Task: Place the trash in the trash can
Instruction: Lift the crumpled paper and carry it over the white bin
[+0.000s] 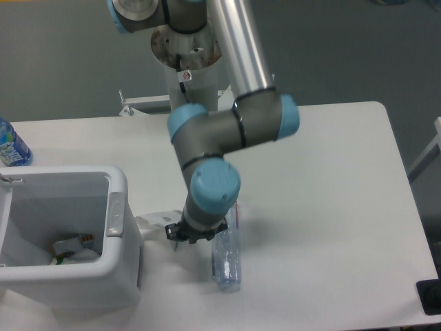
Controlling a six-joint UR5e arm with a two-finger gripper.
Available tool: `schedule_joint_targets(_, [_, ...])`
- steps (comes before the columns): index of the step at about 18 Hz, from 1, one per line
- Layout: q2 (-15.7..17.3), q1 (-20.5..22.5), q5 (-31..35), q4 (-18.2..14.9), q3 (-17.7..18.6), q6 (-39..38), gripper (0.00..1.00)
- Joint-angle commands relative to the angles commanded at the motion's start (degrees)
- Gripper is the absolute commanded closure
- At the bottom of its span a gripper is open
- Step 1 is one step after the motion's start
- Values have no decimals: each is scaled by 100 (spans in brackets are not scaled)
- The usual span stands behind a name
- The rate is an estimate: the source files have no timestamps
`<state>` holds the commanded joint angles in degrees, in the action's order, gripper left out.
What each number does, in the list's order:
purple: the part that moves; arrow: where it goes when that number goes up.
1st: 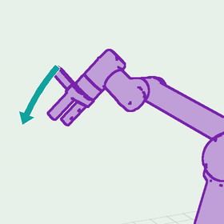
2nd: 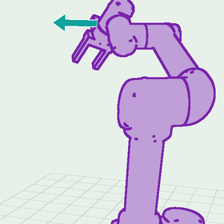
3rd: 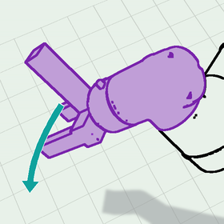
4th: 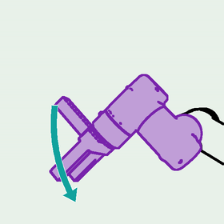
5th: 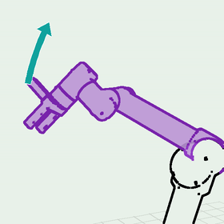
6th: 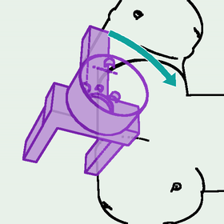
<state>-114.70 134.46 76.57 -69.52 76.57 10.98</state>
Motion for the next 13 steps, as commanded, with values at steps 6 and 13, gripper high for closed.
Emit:
schedule_joint_targets(6, [386,290,-519,1281,-415,-201,100])
schedule_joint_targets(13, [896,423,-1309,1854,-442,-992,100])
